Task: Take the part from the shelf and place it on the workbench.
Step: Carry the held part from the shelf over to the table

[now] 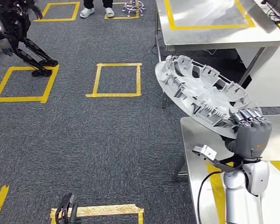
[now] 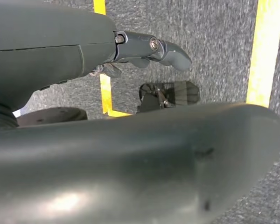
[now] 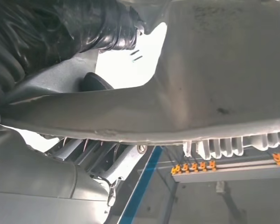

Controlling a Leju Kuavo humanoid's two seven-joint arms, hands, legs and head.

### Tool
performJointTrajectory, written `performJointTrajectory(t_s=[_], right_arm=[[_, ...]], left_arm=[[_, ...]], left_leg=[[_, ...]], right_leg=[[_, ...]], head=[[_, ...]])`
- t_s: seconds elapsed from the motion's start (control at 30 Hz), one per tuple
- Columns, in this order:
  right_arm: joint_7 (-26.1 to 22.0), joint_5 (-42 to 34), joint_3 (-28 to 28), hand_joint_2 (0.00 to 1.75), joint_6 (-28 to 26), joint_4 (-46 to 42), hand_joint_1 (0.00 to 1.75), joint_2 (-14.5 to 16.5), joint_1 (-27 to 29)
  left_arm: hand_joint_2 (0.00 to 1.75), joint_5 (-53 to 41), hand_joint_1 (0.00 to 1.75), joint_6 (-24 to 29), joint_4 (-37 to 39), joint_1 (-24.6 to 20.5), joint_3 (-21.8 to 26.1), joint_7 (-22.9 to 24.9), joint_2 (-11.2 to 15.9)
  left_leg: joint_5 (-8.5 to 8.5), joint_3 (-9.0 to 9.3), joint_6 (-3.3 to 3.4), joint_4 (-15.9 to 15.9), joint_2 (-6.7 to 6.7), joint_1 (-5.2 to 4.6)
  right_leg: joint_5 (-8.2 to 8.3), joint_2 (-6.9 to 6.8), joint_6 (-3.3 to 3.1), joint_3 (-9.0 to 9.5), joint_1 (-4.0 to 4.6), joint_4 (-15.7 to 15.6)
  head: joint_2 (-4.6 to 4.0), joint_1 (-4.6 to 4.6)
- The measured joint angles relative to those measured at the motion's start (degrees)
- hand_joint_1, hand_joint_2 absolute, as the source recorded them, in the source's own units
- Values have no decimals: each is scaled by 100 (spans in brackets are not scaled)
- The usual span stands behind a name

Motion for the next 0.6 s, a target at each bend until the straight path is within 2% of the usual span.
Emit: performJointTrajectory(t_s=[0.03,0.07,0.13,0.17,0.2,0.23,0.27,0.3,0.37,0.4,0.43,0.5,0.53,0.57,0.6], right_arm=[[-1,7,-7,175,0,-1,175,0,8],[-1,15,-12,175,0,-1,175,3,12],[-1,26,-11,175,0,-1,175,15,19],[-1,28,-10,175,0,-1,175,23,27],[-1,28,-10,175,0,-1,175,28,40],[-1,29,-11,175,0,-1,175,30,53],[-1,32,-13,175,0,-1,175,31,65],[-1,34,-15,175,0,-1,175,31,71],[-1,39,-12,175,0,0,175,31,63],[-1,41,-4,175,0,1,175,31,51],[-1,48,5,175,0,1,175,31,41],[-1,65,19,175,0,1,175,31,27],[-1,73,19,175,0,1,175,31,26],[-1,80,21,175,0,3,175,31,15],[-1,86,26,175,0,8,175,31,-2]], left_arm=[[0,-2,0,1,2,1,0,2,-5],[0,-6,0,1,3,2,0,2,-9],[0,-22,0,2,11,20,0,2,-11],[0,-35,0,2,18,36,-1,4,-14],[0,-47,0,5,25,53,-1,7,-18],[0,-57,0,7,31,63,-2,10,-20],[0,-64,0,9,34,67,-2,11,-21],[0,-64,0,8,36,63,-2,14,-21],[0,-20,0,-41,46,45,-1,68,-9],[0,21,0,-103,55,35,3,136,3],[0,67,0,-186,64,26,7,231,13],[0,125,0,-359,73,15,15,416,19],[0,133,0,-417,74,8,17,482,19],[0,131,0,-450,75,3,18,520,23],[0,120,0,-465,76,-2,19,547,30]], left_leg=[[-63,-21,-27,64,-59,16],[-191,-92,-48,245,-177,29],[-569,-388,-54,946,-468,39],[-731,-571,-44,1349,-545,37],[-798,-705,-28,1624,-578,33],[-758,-761,-5,1712,-594,26],[-608,-717,27,1577,-610,16],[-382,-587,65,1252,-658,1],[-11,-281,147,520,-901,-13],[60,-177,171,268,-1010,-19],[58,-132,185,149,-1070,-22],[45,-96,199,47,-987,-21],[65,-75,213,4,-921,-12],[87,-54,231,-40,-853,-3],[103,-36,246,-75,-778,5]], right_leg=[[10,58,-33,-1,-5,-5],[21,116,-64,2,-13,-14],[32,242,-104,6,-13,-20],[34,317,-120,6,-1,-19],[36,397,-128,6,15,-18],[38,477,-133,7,31,-15],[39,557,-137,9,44,-11],[40,636,-138,12,51,-6],[42,779,-128,-6,51,13],[51,843,-107,-34,40,24],[67,903,-77,-68,24,29],[97,1006,-7,-123,0,25],[74,951,18,-161,7,53],[-9,819,40,-233,18,170],[-152,640,61,-358,25,411]], head=[[0,-4],[0,-13],[0,-34],[0,-39],[0,-39],[0,-39],[0,-38],[0,-38],[0,-33],[0,-39],[0,-42],[0,-56],[0,-53],[0,-37],[0,-17]])
